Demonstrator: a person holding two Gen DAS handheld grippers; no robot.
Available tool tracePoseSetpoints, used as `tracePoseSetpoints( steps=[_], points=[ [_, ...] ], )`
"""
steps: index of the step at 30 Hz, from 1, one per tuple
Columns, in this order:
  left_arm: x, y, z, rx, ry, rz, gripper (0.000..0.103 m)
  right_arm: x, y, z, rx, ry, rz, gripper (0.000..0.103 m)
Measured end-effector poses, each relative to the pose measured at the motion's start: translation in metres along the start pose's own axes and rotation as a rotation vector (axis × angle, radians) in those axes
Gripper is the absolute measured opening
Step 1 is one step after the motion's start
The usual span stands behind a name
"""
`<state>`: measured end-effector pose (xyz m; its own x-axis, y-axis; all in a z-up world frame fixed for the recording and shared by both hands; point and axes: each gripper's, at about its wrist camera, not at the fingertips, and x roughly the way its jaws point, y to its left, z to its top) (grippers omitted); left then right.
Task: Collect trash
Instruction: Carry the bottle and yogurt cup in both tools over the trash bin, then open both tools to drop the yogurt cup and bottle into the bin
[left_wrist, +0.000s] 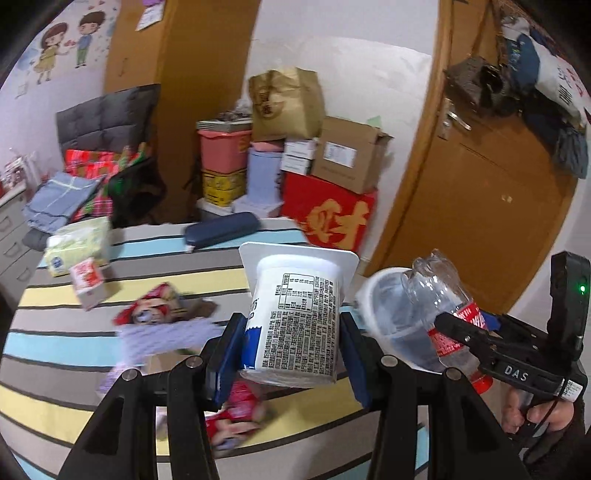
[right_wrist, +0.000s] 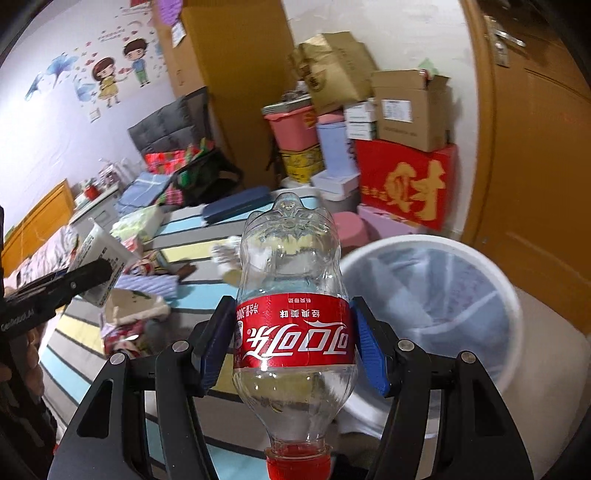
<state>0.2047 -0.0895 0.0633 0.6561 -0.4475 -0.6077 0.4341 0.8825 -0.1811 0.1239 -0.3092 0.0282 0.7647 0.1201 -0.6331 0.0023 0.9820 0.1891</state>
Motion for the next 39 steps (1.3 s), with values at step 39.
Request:
tracePoseSetpoints(
  steps=[39],
  points=[
    [0.145,-0.153,-0.007,0.133,0.198,-0.142,0.061,0.023,-0.119,-0.009,0.108,0.126,-0.175,0.064]
  ],
)
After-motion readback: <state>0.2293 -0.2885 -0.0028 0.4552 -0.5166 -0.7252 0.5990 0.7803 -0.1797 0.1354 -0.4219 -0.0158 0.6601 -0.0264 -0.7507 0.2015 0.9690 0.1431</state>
